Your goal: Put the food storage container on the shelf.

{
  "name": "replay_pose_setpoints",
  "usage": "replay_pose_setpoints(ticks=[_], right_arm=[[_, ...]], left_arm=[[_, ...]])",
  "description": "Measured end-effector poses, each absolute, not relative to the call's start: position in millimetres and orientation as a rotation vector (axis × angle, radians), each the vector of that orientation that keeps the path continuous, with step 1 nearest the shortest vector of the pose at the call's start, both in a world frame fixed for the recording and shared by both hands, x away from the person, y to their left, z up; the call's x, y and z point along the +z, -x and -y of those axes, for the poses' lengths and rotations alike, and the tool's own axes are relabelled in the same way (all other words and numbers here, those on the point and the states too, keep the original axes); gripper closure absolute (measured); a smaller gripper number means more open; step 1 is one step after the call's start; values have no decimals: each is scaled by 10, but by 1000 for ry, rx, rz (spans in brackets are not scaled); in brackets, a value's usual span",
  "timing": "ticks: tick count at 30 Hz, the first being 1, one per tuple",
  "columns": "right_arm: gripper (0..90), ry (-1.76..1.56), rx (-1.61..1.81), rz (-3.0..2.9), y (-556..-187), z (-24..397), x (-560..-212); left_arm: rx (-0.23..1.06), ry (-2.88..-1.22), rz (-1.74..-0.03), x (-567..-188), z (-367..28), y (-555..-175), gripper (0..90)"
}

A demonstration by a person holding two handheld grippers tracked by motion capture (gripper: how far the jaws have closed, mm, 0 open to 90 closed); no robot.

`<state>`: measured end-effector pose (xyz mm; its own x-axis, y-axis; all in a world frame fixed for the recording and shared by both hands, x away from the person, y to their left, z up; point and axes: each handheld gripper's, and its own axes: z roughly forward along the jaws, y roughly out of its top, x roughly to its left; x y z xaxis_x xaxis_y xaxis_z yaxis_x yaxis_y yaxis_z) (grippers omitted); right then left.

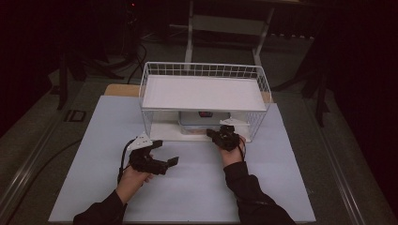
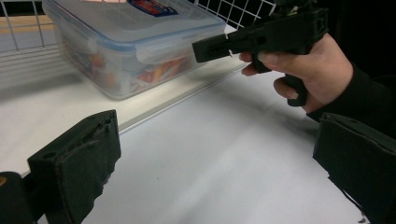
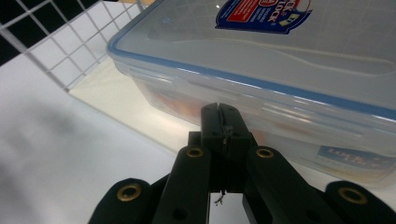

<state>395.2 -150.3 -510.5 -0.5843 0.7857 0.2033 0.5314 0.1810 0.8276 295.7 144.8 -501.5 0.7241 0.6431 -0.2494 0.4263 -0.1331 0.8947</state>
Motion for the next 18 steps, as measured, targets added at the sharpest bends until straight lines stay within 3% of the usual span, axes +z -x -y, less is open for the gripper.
replay_pose_setpoints(ticks=[11,16,18], right_arm=[[885,-1272,1360,-2192,-3996,1407,-5168],[673,-1238,1408,-2187,-3894,1420,-5097],[509,-1239,1434,-2179,-3832,1434,-5063]], left_arm=[[239,-1761,-847,-5016,-1465,-2953,10],[245,-1763,-842,-4988,-1462,-2938,10],[242,-1760,-839,-4980,-1464,-2930,10]])
